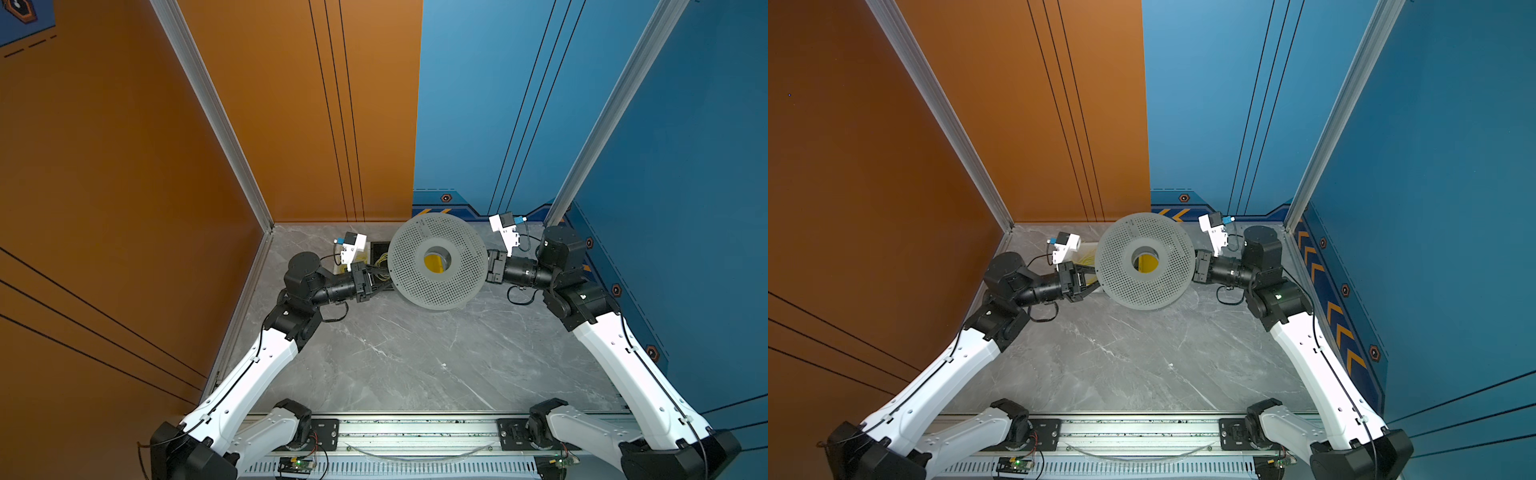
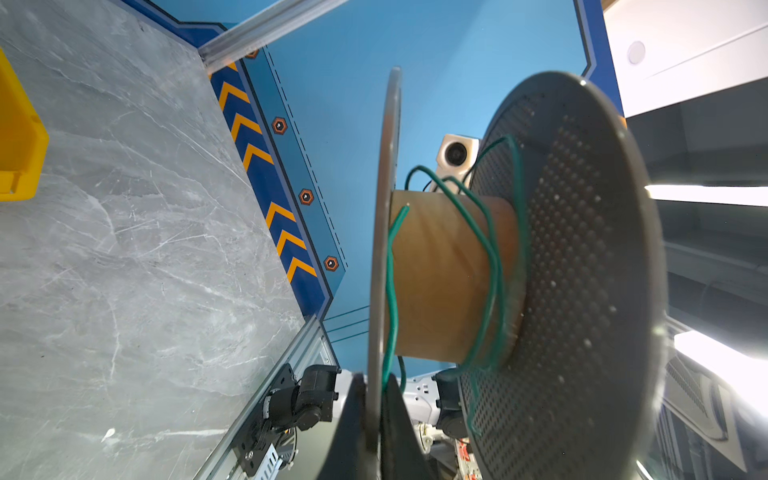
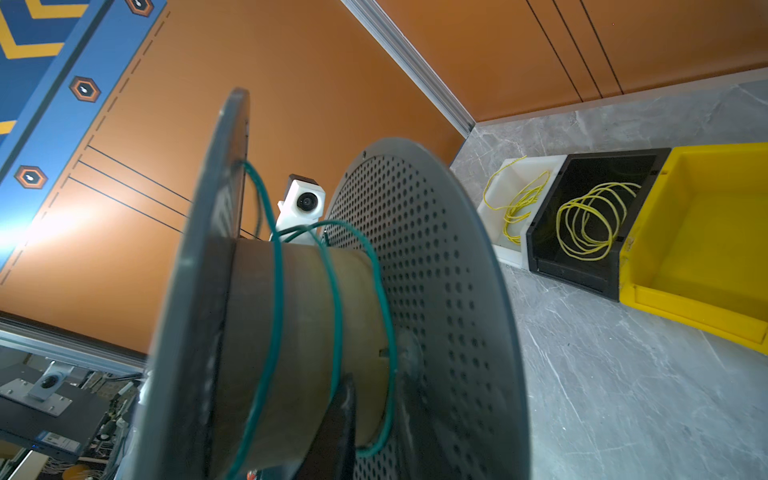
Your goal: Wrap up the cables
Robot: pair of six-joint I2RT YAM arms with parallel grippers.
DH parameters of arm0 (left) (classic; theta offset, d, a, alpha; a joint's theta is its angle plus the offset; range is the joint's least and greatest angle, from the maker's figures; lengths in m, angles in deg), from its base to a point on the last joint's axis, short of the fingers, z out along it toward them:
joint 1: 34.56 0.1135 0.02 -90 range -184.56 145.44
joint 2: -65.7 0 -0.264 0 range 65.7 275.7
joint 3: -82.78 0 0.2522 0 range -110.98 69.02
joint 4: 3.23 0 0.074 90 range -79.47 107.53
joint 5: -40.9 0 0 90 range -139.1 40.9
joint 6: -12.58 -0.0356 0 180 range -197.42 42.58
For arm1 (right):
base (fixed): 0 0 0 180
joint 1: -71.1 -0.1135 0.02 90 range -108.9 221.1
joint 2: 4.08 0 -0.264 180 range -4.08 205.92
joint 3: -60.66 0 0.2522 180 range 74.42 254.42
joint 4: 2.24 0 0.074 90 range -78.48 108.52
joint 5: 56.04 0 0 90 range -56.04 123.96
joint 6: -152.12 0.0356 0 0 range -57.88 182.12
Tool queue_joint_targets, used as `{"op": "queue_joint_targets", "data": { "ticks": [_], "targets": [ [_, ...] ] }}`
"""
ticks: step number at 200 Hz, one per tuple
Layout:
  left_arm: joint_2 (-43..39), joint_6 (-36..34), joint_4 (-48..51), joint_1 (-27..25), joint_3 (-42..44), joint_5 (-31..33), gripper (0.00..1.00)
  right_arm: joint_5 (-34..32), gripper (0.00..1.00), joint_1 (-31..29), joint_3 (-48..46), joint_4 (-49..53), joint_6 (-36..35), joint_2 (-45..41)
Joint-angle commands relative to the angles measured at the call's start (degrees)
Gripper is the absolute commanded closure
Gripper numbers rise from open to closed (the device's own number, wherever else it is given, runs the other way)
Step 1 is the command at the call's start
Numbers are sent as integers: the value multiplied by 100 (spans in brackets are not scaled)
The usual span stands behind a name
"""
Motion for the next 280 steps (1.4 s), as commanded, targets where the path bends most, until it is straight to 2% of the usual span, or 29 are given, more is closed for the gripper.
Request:
{"op": "queue_joint_targets", "data": {
  "ticks": [1, 12, 43, 65, 87, 121, 168, 213, 240, 280],
  "targets": [
    [45, -104, -71, -82, -226, 335, 100, 467, 69, -116, -124, 34, -58, -112],
    [52, -86, -44, 0, -193, 473, 100, 442, 59, -69, -154, 106, -95, -145],
    [-1, -10, 0, 458, -10, 927, 100, 284, 44, 352, -250, 346, -137, -396],
    [52, -89, 116, 813, 23, 1025, 100, -25, 42, 758, -307, 725, -299, -592],
    [235, -216, 122, 1009, 19, 859, 100, -467, 41, 1090, -345, 1127, -476, -743],
    [575, -571, 257, 1124, 147, 505, 100, -1002, 38, 1150, -287, 1370, -629, -906],
    [903, -1198, 265, 756, 941, -31, 100, -1822, 36, 864, -150, 1589, -834, -607],
    [1148, -1728, 292, 37, 1492, 159, 100, -2814, 35, -66, -193, 1594, -1121, -346],
    [1504, -2036, 346, -282, 1627, 233, 100, -3068, 35, -481, -166, 1587, -1328, -92],
    [1834, -2442, 348, -319, 1821, 276, 100, -3076, 35, -652, -102, 1534, -1385, 273]
  ]
}}
